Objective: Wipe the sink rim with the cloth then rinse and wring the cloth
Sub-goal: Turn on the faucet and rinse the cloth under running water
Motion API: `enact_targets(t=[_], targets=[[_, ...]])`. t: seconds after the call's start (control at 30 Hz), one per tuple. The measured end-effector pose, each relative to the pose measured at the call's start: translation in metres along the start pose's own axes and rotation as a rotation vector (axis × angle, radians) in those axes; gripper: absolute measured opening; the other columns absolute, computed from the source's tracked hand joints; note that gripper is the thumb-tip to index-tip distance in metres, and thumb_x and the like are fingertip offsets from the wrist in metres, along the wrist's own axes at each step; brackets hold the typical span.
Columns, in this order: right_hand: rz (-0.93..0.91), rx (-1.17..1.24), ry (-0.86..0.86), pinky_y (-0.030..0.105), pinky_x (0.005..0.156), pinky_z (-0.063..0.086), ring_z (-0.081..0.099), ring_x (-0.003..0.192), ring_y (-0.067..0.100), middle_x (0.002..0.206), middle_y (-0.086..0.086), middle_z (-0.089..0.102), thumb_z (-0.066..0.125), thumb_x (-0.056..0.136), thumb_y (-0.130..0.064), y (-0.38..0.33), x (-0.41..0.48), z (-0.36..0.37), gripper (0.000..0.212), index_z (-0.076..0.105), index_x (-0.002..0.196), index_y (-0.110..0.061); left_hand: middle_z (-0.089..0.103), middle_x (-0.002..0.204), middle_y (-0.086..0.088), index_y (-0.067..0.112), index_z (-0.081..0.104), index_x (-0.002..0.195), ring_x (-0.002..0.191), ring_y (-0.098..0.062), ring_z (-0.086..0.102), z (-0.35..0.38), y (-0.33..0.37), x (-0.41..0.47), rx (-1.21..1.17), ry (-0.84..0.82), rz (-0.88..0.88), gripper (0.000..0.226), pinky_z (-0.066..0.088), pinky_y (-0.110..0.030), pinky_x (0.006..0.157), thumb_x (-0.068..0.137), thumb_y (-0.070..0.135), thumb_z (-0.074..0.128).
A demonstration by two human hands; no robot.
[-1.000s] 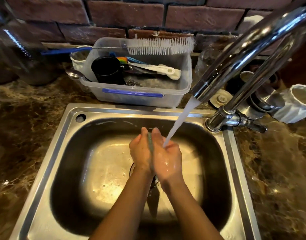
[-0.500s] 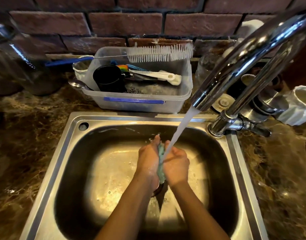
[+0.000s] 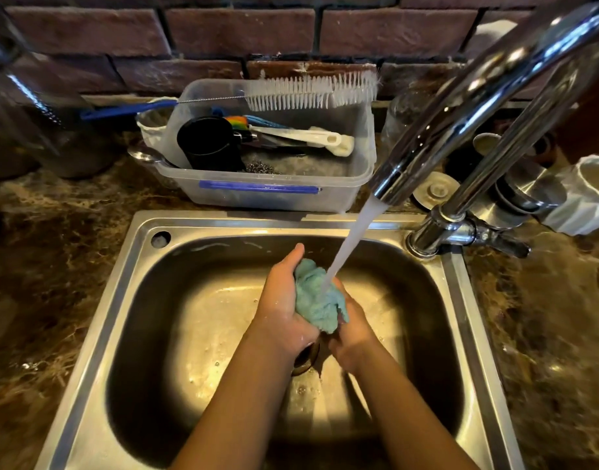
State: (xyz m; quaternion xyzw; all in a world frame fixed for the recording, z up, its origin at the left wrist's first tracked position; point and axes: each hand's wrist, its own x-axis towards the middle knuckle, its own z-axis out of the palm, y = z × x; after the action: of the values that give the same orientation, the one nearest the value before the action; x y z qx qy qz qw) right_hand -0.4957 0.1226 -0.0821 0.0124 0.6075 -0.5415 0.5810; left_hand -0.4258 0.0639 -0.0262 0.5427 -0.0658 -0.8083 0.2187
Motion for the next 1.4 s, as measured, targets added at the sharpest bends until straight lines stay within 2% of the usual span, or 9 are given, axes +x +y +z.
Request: enact_targets(t=[0.2,0.33,0.43,0.63,0.83,0.9,1.1,1.27,1.4], targets=[[-0.108,0.019,0.074,0.032,0.08,0.056,0.069,0.1,0.02,0.105,0.006,0.075,0.051,0.095,-0.059,0.004,-0.025,0.024,0.052,0.066,0.12,-0.017,0.072,0.098,-0.018,0.011,0.07,0.103,0.094,-0.035,0.072,-0.007,-0.011,0.017,0.231,0.164,0.313,0.038,0.058,-0.049,0.089,0.097,0.047,0.057],[-0.379,-0.314,0.112,0.024,0.065,0.053,0.069,0.077,0.018,0.074,0.0,0.069,0.059,0.095,-0.048,-0.005,-0.024,0.026,0.038,0.074,0.093,-0.012,0.073,0.079,-0.009,0.014,0.073,0.094,0.082,-0.024,0.07,-0.01,-0.023,0.012,0.153,0.109,0.216,0.032,0.057,-0.039,0.079,0.1,0.039,0.054],[-0.486,-0.511,0.172,0.041,0.074,0.057,0.068,0.078,0.036,0.074,0.012,0.071,0.052,0.095,-0.051,-0.006,-0.006,0.014,0.052,0.073,0.087,-0.003,0.074,0.076,-0.006,0.011,0.073,0.101,0.08,-0.022,0.069,-0.006,-0.023,0.004,0.068,0.021,0.142,0.034,0.055,-0.039,0.081,0.098,0.041,0.056],[-0.363,-0.306,0.015,0.02,0.058,0.056,0.07,0.064,0.007,0.061,-0.006,0.068,0.058,0.094,-0.05,0.003,-0.031,0.025,0.037,0.07,0.073,-0.022,0.056,0.063,-0.004,0.013,0.06,0.074,0.062,-0.018,0.057,-0.007,-0.008,0.021,0.274,0.134,0.423,0.035,0.049,-0.03,0.062,0.101,0.034,0.055],[-0.445,-0.366,0.151,0.031,0.076,0.058,0.07,0.077,0.017,0.064,-0.011,0.064,0.061,0.099,-0.026,-0.003,-0.004,0.009,0.04,0.064,0.06,-0.034,0.065,0.076,-0.003,0.016,0.065,0.083,0.065,-0.013,0.063,0.001,-0.02,0.01,0.328,0.028,0.428,0.032,0.051,-0.026,0.058,0.102,0.037,0.049],[-0.455,-0.348,0.11,0.028,0.064,0.056,0.066,0.065,0.009,0.054,-0.012,0.063,0.06,0.099,-0.033,0.001,-0.015,0.017,0.046,0.067,0.054,-0.03,0.06,0.068,-0.006,0.01,0.063,0.077,0.059,-0.017,0.06,-0.001,-0.014,0.015,0.346,0.076,0.511,0.039,0.048,-0.027,0.055,0.102,0.037,0.051],[-0.516,-0.361,0.173,0.025,0.057,0.052,0.063,0.057,0.004,0.051,-0.014,0.064,0.059,0.099,-0.041,-0.001,-0.007,0.009,0.044,0.07,0.056,-0.034,0.067,0.07,-0.004,0.011,0.07,0.091,0.063,-0.015,0.067,0.002,-0.016,0.002,0.284,-0.017,0.28,0.03,0.053,-0.032,0.064,0.098,0.038,0.056],[-0.513,-0.315,0.107,0.015,0.049,0.049,0.066,0.056,0.003,0.052,-0.009,0.064,0.063,0.09,-0.05,-0.004,-0.031,0.024,0.04,0.067,0.061,-0.022,0.06,0.068,-0.005,0.011,0.065,0.079,0.062,-0.017,0.06,-0.002,-0.013,0.009,0.297,0.071,0.448,0.036,0.05,-0.036,0.071,0.102,0.036,0.052],[-0.593,-0.375,0.102,0.025,0.05,0.049,0.062,0.054,0.008,0.054,-0.008,0.062,0.065,0.089,-0.053,-0.004,-0.019,0.018,0.041,0.066,0.058,-0.026,0.07,0.071,-0.007,0.011,0.073,0.085,0.063,-0.017,0.069,-0.005,-0.012,0.002,0.175,-0.023,0.224,0.035,0.054,-0.035,0.071,0.096,0.041,0.059]])
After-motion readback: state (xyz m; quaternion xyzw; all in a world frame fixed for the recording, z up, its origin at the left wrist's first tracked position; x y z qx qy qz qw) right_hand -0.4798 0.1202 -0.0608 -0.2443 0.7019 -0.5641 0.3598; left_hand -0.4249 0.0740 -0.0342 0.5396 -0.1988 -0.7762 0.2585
